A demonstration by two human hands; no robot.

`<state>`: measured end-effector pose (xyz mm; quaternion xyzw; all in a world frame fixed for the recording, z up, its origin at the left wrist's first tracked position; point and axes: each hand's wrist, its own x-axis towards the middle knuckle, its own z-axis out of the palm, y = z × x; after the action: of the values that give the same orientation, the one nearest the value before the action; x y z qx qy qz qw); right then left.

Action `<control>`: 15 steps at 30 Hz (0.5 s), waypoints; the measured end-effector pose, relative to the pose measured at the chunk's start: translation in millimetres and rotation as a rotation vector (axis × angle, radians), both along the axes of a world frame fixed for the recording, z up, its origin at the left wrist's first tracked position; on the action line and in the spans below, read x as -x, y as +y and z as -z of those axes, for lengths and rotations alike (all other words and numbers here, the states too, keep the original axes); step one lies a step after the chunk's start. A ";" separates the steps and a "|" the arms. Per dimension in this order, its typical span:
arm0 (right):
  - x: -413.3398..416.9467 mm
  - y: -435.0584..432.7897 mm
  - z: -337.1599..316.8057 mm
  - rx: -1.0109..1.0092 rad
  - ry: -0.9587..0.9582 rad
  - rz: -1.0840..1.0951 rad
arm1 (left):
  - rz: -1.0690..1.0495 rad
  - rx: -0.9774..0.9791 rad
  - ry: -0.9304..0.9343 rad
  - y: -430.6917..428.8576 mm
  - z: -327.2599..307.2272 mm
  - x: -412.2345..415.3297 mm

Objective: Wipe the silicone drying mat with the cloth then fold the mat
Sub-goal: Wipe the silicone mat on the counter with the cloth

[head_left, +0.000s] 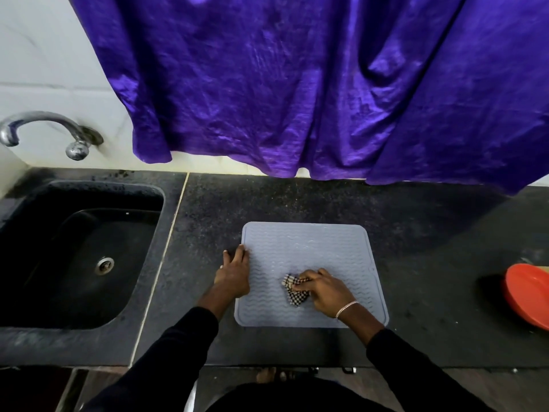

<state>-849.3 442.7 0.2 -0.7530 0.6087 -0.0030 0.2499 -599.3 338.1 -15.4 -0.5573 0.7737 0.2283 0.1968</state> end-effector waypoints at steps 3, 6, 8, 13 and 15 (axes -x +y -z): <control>25.7 1.4 -5.1 -0.035 -0.002 0.038 | 0.004 0.059 -0.014 5.4 -0.6 4.3; 36.5 -0.7 -9.8 -0.011 -0.047 0.075 | 0.025 0.099 -0.015 13.4 0.3 6.4; 31.3 -4.1 -12.6 0.015 -0.081 0.069 | 0.029 0.117 0.014 19.3 0.7 5.2; 4.2 -9.2 -11.3 0.001 -0.069 -0.017 | -0.011 0.158 0.037 32.9 -4.0 3.2; 3.8 -4.7 -6.4 -0.004 -0.039 -0.050 | -0.013 0.159 0.026 35.1 -5.0 3.0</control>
<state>-853.1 438.0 6.6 -0.7673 0.5846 -0.0104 0.2634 -602.3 373.2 -10.3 -0.5733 0.7882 0.1743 0.1404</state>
